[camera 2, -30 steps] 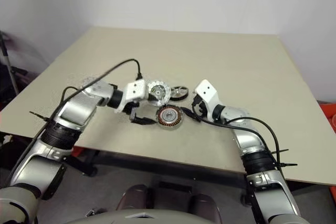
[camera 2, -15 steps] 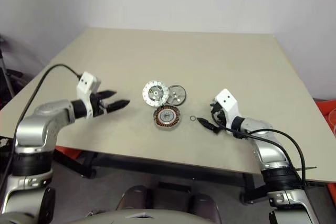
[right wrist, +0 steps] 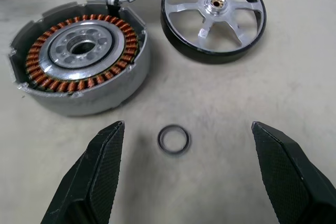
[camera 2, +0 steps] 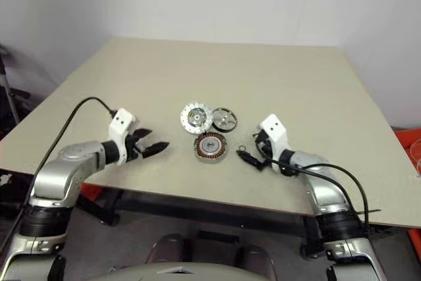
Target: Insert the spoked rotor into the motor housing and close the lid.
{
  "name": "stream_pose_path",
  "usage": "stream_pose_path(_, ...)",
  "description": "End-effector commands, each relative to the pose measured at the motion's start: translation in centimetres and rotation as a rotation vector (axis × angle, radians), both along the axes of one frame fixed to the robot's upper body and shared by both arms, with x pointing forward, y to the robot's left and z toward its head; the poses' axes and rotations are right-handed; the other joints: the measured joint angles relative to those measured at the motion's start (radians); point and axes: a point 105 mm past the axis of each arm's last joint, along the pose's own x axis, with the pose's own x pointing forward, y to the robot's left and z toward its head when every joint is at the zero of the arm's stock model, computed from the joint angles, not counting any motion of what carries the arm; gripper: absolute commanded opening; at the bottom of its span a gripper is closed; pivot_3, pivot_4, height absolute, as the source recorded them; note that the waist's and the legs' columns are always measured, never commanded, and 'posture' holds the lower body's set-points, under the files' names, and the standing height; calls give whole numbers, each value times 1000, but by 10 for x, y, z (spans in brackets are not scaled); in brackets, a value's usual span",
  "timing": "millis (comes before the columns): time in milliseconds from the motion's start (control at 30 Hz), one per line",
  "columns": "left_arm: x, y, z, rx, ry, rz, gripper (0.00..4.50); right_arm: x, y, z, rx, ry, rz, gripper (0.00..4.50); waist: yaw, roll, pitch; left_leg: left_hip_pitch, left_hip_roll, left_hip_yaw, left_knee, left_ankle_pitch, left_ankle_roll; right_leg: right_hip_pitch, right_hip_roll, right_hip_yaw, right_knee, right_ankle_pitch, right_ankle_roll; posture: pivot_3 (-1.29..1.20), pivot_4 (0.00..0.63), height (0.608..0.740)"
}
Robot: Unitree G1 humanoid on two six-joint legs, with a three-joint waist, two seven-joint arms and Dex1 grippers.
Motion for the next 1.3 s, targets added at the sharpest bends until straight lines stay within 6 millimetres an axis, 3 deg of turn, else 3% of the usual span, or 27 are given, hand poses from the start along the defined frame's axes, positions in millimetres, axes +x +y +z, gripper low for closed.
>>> stream_pose_path(33,1,-8,8,-6,-33,-20,4468,11,8,15,0,-77,19,4413,-7,0,0,-1,0,0,0,0,0,-1,0,0,0,0,0,0,0,740)
stream_pose_path(233,2,-5,11,1,-48,-11,4468,9,4,13,-11,-69,27,4413,-13,0,0,-12,0,0,-1,-2,2,-9,0,0,2,4,-8,0,0,740)
stream_pose_path(333,1,-1,10,7,-46,0,4500,5,-1,14,-20,-66,27,3792,-15,0,0,-12,-1,0,0,-3,3,-9,0,0,1,4,-8,0,0,740)
stream_pose_path(567,1,-1,7,15,-41,2,4500,-6,1,15,-17,-42,71,3792,-19,0,0,-9,0,0,0,-2,1,-7,0,0,1,0,-1,0,0,740)
stream_pose_path(733,5,-1,8,21,-45,-3,4500,-4,5,4,-35,-27,57,3792,-19,0,0,-7,0,0,0,-2,1,-6,0,0,1,0,-1,0,0,740)
stream_pose_path(1133,4,0,10,28,-51,2,4500,0,9,5,-33,-28,69,3792,-19,0,0,-9,0,0,0,-3,1,-7,0,0,1,3,-5,0,0,740)
stream_pose_path(1300,5,0,11,30,-56,4,4500,-1,7,3,-34,-23,63,2226,-19,0,0,-8,0,0,0,-2,1,-6,0,0,1,1,-3,0,0,740)
